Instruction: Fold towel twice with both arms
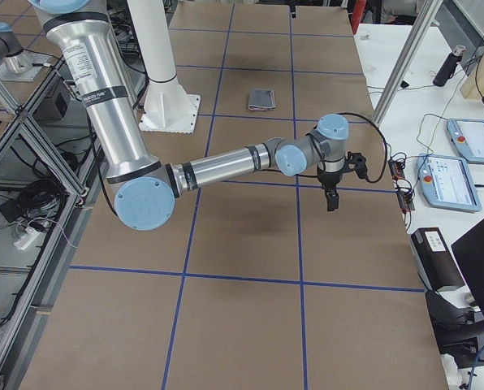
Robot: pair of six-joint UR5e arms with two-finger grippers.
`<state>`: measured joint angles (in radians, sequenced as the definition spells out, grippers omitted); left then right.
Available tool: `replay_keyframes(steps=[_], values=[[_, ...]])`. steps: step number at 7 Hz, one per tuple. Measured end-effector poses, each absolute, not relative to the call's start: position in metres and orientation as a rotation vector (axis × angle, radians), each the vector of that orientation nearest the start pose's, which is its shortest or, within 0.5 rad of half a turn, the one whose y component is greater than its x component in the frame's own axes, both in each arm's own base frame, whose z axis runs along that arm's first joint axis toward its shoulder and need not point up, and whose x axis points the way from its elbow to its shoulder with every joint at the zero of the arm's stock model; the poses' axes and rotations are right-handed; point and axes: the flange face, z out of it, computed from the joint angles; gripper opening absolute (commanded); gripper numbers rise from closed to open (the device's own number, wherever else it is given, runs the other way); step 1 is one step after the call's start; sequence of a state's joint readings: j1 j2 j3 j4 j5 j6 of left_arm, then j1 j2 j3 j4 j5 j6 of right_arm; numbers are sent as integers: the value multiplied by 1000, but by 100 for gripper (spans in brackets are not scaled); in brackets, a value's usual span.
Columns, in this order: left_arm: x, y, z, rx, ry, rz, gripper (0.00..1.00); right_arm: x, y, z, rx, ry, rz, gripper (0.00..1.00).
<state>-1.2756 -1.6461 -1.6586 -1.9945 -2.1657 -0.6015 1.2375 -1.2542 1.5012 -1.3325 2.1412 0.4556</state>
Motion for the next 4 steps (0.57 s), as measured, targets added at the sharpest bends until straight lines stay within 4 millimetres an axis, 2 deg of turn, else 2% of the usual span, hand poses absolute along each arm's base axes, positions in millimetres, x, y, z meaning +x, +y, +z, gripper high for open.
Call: replay_keyframes(steps=[2,3,4], values=[[84,-543,573,222,751,-123,100,-148,-624,520,214,-658,-29,100],[82,-543,582,204,744,-110,100,-138,-623,533,185,-653,-6,100],[70,-542,585,191,745,-62,100,-111,-623,537,134,-706,32,100]])
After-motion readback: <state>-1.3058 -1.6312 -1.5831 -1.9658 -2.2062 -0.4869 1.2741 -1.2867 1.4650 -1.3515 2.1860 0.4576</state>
